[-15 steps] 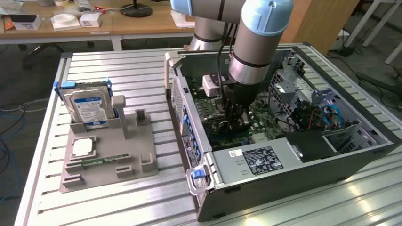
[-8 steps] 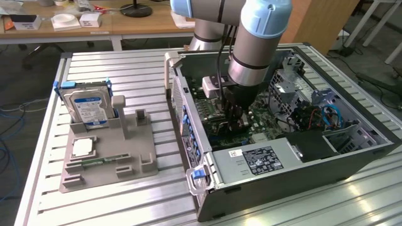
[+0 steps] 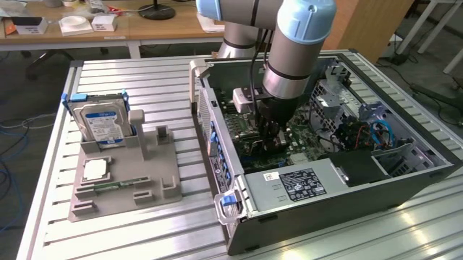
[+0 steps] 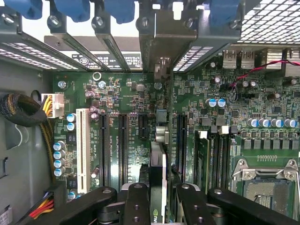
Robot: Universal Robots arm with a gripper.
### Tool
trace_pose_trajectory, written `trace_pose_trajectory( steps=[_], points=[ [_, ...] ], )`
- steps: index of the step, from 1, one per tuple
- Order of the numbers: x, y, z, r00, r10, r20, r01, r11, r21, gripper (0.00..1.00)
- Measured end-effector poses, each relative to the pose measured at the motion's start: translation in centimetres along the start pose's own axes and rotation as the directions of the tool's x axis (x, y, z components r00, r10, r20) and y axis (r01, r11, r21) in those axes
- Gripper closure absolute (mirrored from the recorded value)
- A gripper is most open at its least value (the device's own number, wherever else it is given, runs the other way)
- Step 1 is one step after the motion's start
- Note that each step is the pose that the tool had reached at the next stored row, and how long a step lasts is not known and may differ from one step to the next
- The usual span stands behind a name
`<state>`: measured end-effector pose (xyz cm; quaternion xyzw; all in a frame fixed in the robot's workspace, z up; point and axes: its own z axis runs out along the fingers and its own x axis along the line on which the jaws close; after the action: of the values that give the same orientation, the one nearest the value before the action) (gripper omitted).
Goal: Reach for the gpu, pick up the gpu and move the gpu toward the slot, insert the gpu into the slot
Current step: 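Insert the gpu into the slot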
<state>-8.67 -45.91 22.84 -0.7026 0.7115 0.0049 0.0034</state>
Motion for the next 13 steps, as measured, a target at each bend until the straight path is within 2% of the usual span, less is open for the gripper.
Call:
trace_pose_trajectory(
  steps=[7, 8, 9, 10, 11, 13],
  points=[
    [0.0, 0.01, -0.22, 1.0000, 0.000, 0.0036, 0.000, 1.0000, 0.0011, 0.73],
    [0.0, 0.02, -0.31, 1.0000, 0.000, 0.0027, 0.000, 1.0000, 0.0009, 0.73],
    [0.0, 0.02, -0.44, 1.0000, 0.000, 0.0016, 0.000, 1.0000, 0.0009, 0.67],
    [0.0, 0.02, -0.52, 1.0000, 0.000, 0.0019, 0.000, 1.0000, 0.0013, 0.67],
    [0.0, 0.01, -0.65, 1.0000, 0.000, 0.0018, 0.000, 1.0000, 0.0013, 0.60],
    [0.0, 0.00, -1.01, 1.0000, 0.000, 0.0016, 0.000, 1.0000, 0.0017, 0.60]
  ],
)
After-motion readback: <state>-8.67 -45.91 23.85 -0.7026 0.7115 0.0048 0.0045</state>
